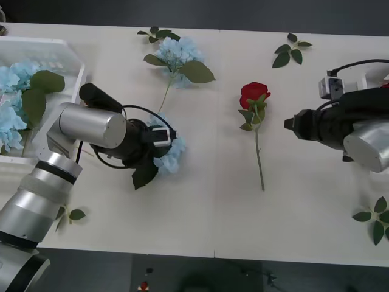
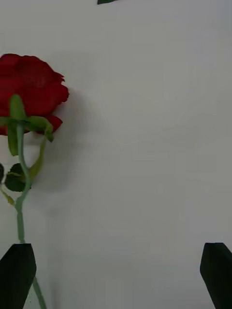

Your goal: Put the red flowers into the right box and the blue flowers into the left box

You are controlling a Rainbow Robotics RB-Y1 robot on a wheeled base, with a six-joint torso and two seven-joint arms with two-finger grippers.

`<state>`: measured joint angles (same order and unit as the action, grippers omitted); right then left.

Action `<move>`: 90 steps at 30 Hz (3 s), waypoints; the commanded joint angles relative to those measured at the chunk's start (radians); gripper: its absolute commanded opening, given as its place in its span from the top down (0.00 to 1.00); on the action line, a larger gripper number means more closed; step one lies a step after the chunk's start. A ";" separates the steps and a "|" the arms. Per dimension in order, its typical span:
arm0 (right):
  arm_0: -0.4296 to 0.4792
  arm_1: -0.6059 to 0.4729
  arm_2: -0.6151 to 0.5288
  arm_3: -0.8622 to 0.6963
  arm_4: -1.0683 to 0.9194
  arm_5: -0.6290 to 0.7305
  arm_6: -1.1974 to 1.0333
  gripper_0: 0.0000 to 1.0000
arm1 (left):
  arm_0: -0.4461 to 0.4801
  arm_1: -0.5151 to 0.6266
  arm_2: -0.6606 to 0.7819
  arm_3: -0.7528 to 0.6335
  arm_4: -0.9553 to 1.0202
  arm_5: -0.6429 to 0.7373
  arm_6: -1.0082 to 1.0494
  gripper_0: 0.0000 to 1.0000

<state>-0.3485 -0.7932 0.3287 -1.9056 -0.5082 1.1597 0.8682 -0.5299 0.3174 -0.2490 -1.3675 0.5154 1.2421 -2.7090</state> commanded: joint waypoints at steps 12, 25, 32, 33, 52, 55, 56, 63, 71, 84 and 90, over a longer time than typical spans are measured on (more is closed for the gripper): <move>-0.234 0.258 0.078 0.342 0.134 -0.058 -0.084 0.00 | 0.001 0.012 0.016 -0.016 0.041 -0.033 0.004 1.00; -0.340 0.390 0.095 0.634 0.194 -0.195 -0.090 0.00 | -0.018 0.120 0.309 -0.039 0.652 -0.073 0.004 1.00; -0.345 0.396 0.095 0.651 0.200 -0.206 -0.090 1.00 | 0.002 0.249 0.389 -0.051 0.887 -0.250 0.004 1.00; -0.346 0.396 0.095 0.651 0.200 -0.206 -0.087 1.00 | 0.007 0.276 0.395 -0.051 0.910 -0.273 0.052 1.00; -0.346 0.356 0.095 0.628 0.194 -0.196 -0.061 1.00 | 0.257 0.474 0.634 -0.317 0.729 -0.202 0.798 1.00; -0.345 0.295 0.095 0.570 0.171 -0.152 -0.041 1.00 | 0.323 0.474 0.709 -0.423 0.703 -0.150 0.871 1.00; -0.345 0.279 0.095 0.557 0.157 -0.144 -0.038 1.00 | 0.330 0.474 0.721 -0.441 0.700 -0.138 0.885 1.00; -0.343 0.055 0.046 0.464 -0.044 -0.072 0.132 1.00 | 0.419 0.474 0.823 -0.548 0.641 -0.085 0.971 1.00; -0.345 -0.201 0.009 0.470 -0.222 -0.066 0.311 1.00 | 0.465 0.474 0.850 -0.582 0.666 -0.085 0.971 1.00; -0.345 -0.485 -0.013 0.648 -0.434 -0.166 0.601 1.00 | 0.502 0.466 0.763 -0.550 0.419 -0.176 0.963 1.00; -0.345 -0.488 -0.011 0.763 -0.449 -0.290 0.684 1.00 | 0.507 0.447 0.754 -0.475 0.292 -0.251 0.940 0.99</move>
<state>-0.6695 -1.2551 0.3183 -1.1717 -0.9458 0.8991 1.4896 -0.0473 0.7698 0.4826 -1.8600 0.8425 1.0278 -1.7266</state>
